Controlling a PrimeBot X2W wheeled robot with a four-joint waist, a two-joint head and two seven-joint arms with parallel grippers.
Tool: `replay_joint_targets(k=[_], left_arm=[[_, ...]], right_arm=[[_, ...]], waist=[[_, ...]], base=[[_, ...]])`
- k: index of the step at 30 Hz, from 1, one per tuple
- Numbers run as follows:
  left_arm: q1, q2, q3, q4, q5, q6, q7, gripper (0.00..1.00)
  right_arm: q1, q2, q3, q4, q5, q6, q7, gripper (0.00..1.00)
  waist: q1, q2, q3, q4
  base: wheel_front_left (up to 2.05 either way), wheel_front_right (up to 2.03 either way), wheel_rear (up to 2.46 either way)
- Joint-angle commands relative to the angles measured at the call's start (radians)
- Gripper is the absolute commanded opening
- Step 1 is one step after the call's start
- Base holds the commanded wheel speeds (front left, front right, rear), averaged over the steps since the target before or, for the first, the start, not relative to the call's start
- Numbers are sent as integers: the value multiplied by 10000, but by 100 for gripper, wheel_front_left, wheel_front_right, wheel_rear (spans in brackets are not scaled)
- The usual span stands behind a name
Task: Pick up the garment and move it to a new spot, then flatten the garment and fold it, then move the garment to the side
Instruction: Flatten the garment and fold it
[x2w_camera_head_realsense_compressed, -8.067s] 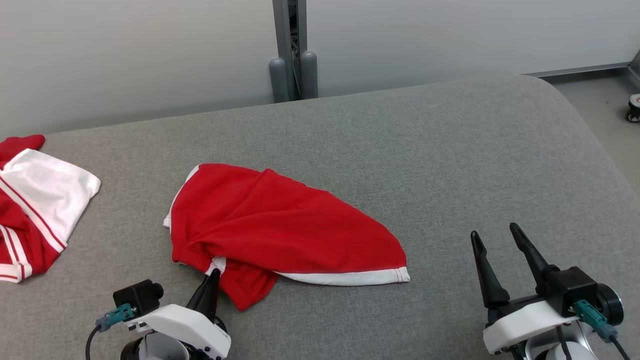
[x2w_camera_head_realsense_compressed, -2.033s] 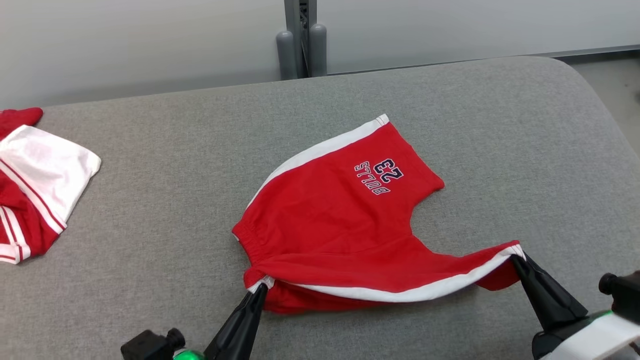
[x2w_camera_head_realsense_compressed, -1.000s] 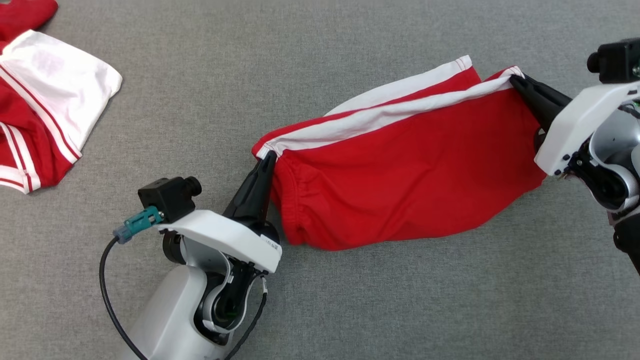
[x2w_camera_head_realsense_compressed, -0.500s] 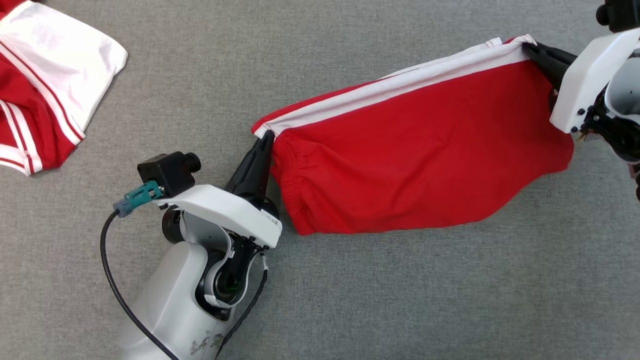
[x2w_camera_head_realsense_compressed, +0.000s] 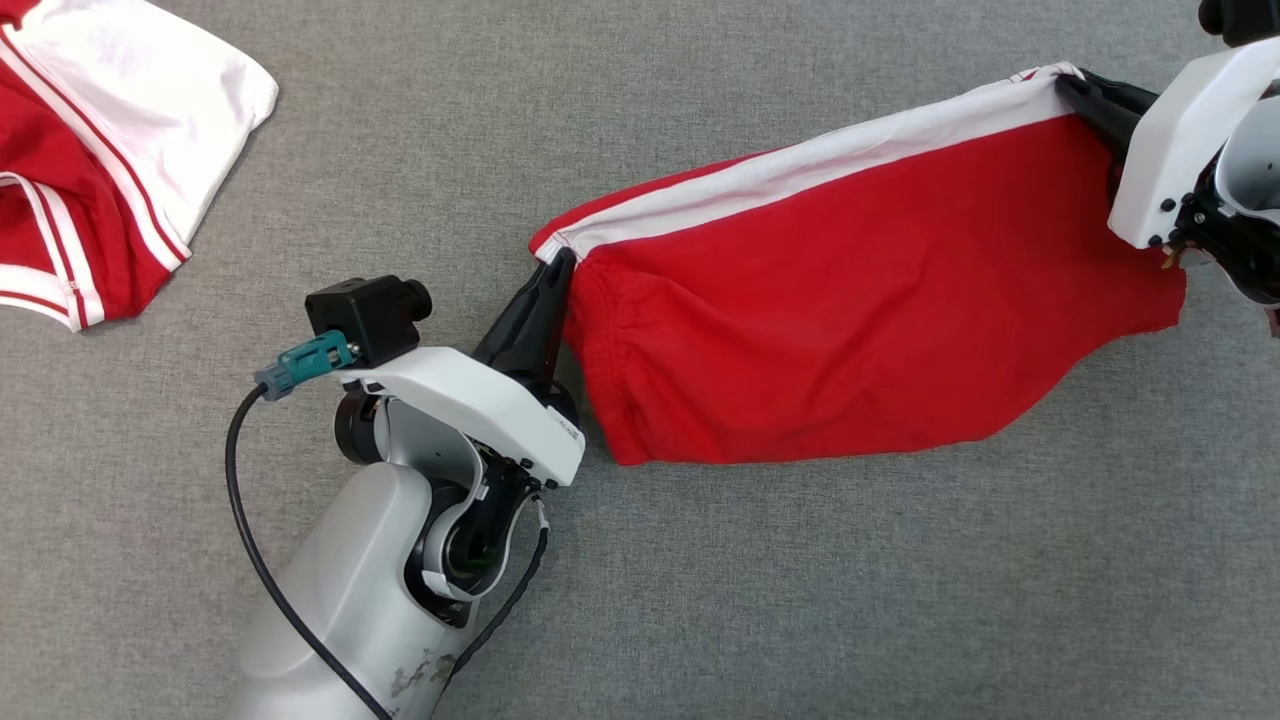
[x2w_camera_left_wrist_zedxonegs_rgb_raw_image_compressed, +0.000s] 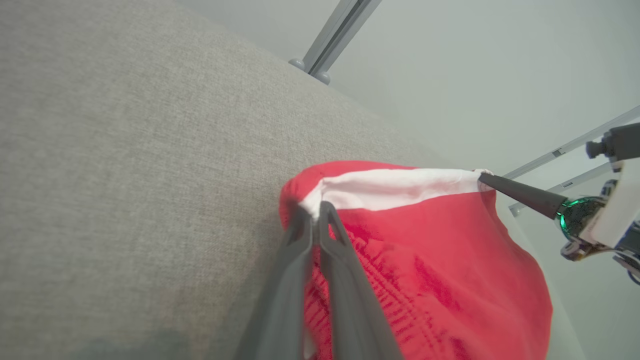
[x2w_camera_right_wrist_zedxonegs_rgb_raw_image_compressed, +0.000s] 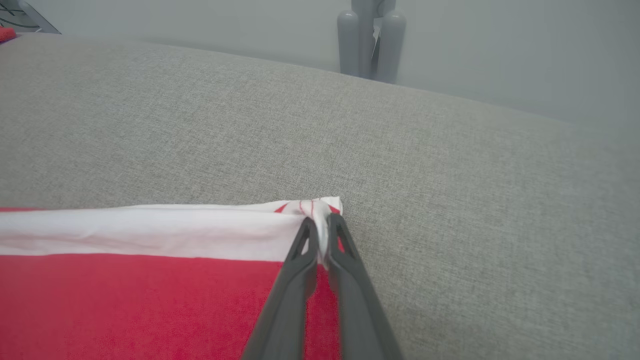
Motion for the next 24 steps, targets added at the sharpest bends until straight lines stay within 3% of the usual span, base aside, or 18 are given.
replay_joint_targets(k=[1, 2, 3, 5, 14, 24], left_arm=[[-147, 77, 1, -57, 64, -20, 7, 31], [-143, 130, -46, -107, 135, 8, 42, 50], [-124, 187, -98, -176, 211, 46, 71, 78], [-59, 281, -174, -335, 316, 95, 108, 100], [414, 1012, -493, -1105, 921, 395, 373, 100], [1107, 1668, -289, -2042, 1508, 727, -366, 100]], right_arm=[[-100, -26, 18, 27, 78, -1, -103, 100], [-140, -29, 98, 70, 136, -1, -166, 100], [-181, -41, 190, 107, 194, -3, -221, 100], [-250, -119, 353, 163, 304, -1, -344, 100], [-301, -393, 1032, 27, 792, -1, -1214, 100], [370, -886, 1499, -479, 1445, -3, -2790, 100]], waist=[[0, 0, 1, 5], [0, 0, 1, 12], [0, 0, -6, 19], [0, 0, -28, 23], [0, 0, -281, -99], [0, 0, -905, -366]], base=[[0, 0, 0], [0, 0, 0], [0, 0, 0], [0, 0, 0], [0, 0, 0], [0, 0, 0]])
